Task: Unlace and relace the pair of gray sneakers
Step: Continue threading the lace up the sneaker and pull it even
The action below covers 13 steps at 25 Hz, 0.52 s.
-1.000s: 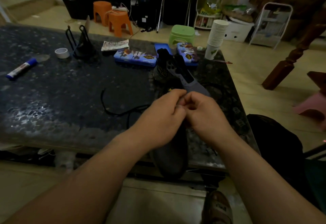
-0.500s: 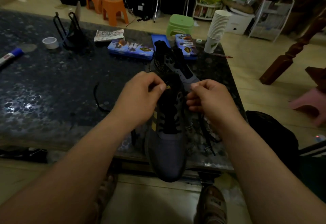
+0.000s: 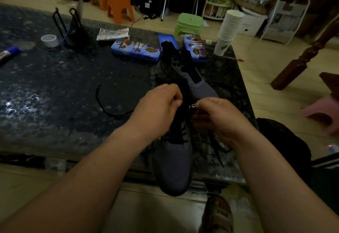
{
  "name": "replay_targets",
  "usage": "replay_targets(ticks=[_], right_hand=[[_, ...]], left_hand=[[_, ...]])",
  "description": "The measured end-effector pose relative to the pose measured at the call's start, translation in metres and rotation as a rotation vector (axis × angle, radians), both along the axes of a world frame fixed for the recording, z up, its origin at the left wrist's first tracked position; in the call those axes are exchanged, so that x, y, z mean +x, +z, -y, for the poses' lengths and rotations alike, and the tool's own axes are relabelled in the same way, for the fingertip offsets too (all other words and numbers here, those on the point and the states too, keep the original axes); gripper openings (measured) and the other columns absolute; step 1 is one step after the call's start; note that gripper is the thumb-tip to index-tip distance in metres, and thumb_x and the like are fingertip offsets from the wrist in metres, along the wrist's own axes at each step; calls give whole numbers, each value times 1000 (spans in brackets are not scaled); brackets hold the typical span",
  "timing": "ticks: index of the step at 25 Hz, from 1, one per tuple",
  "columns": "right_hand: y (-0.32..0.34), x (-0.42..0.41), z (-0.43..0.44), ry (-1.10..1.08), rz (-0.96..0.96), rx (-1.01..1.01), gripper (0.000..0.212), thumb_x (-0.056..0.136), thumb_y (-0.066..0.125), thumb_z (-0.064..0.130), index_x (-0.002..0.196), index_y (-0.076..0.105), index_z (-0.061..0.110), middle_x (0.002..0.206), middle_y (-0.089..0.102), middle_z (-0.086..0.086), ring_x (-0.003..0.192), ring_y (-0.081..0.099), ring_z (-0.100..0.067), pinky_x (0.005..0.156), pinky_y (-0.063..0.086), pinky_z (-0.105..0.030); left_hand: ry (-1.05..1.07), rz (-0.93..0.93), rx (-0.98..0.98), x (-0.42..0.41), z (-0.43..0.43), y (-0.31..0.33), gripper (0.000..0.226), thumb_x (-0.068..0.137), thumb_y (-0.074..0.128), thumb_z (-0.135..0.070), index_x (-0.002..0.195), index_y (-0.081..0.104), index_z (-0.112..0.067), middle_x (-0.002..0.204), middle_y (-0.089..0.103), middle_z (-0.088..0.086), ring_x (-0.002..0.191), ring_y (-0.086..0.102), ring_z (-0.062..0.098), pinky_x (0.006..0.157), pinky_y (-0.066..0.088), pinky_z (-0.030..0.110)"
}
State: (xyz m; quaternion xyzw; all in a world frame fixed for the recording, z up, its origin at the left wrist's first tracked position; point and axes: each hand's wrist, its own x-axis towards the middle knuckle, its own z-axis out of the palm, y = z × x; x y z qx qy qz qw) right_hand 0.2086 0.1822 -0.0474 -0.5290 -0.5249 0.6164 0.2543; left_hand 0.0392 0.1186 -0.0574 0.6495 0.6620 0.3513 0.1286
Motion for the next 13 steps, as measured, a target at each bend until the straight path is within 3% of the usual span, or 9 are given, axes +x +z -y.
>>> replay_targets(ticks=[5, 13], right_hand=[[0, 7, -6, 60, -36, -18, 16, 101, 58, 9, 91, 70, 11, 90, 73, -10, 84, 72, -21, 78, 60, -33], [2, 6, -4, 53, -42, -7, 16, 101, 59, 7, 89, 68, 10, 90, 70, -13, 82, 69, -22, 72, 60, -29]], left_hand=[[-32, -60, -57, 0, -3, 1, 6, 101, 60, -24, 97, 64, -26, 92, 49, -10, 84, 51, 9, 73, 45, 30], [-42, -204, -48, 5, -6, -2, 8, 101, 56, -26, 95, 61, -25, 96, 50, -6, 89, 52, 16, 75, 50, 41]])
